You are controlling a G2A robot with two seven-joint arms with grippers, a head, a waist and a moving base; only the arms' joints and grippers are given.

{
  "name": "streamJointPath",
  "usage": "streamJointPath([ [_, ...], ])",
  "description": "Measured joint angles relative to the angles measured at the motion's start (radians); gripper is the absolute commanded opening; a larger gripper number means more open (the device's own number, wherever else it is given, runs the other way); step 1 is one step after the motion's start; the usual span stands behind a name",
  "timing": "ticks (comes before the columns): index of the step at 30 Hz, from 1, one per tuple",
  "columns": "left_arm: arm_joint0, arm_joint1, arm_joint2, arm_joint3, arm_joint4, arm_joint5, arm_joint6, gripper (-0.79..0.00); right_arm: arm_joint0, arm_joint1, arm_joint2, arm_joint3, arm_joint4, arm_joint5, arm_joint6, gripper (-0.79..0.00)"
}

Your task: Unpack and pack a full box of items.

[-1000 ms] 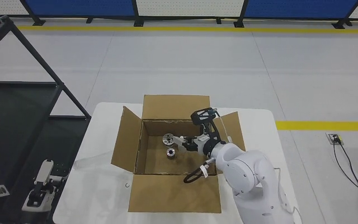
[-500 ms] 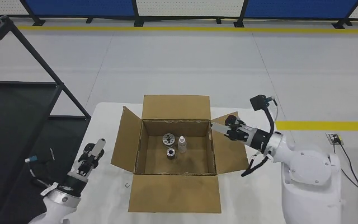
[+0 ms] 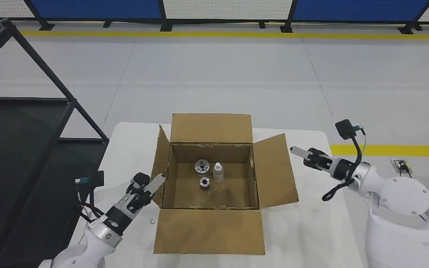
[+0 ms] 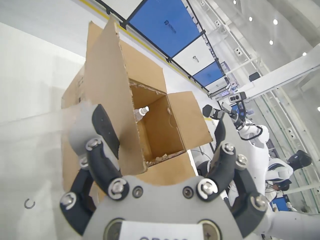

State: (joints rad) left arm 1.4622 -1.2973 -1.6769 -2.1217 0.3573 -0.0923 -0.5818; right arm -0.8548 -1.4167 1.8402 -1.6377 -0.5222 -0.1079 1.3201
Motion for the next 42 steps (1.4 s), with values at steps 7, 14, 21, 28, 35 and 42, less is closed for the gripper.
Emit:
streamJointPath([
  [7,-0.015,0.005,0.079,0.024,0.064,0.010,-0.021,0.000,0.082,0.019,-0.087,0.129,0.017,-0.056,0.048,0.000],
  [14,-0.036,0.009,0.135,0.047,0.094,0.027,-0.030,0.000,0.128,0.033,-0.155,0.193,0.171,-0.139,0.116,0.000],
  [21,-0.061,0.012,0.171,0.087,0.097,0.053,-0.039,0.000,0.209,0.037,-0.255,0.329,0.307,-0.159,0.150,0.000],
  [28,-0.067,0.017,0.188,0.111,0.101,0.057,-0.041,0.000,0.298,0.029,-0.375,0.506,0.417,-0.223,0.160,0.000],
  [35,-0.061,0.022,0.185,0.121,0.092,0.054,-0.038,0.000,0.358,0.024,-0.477,0.622,0.408,-0.270,0.112,0.000],
  [42,-0.052,0.028,0.181,0.121,0.087,0.050,-0.035,0.000,0.368,0.027,-0.545,0.633,0.338,-0.287,0.052,0.000],
])
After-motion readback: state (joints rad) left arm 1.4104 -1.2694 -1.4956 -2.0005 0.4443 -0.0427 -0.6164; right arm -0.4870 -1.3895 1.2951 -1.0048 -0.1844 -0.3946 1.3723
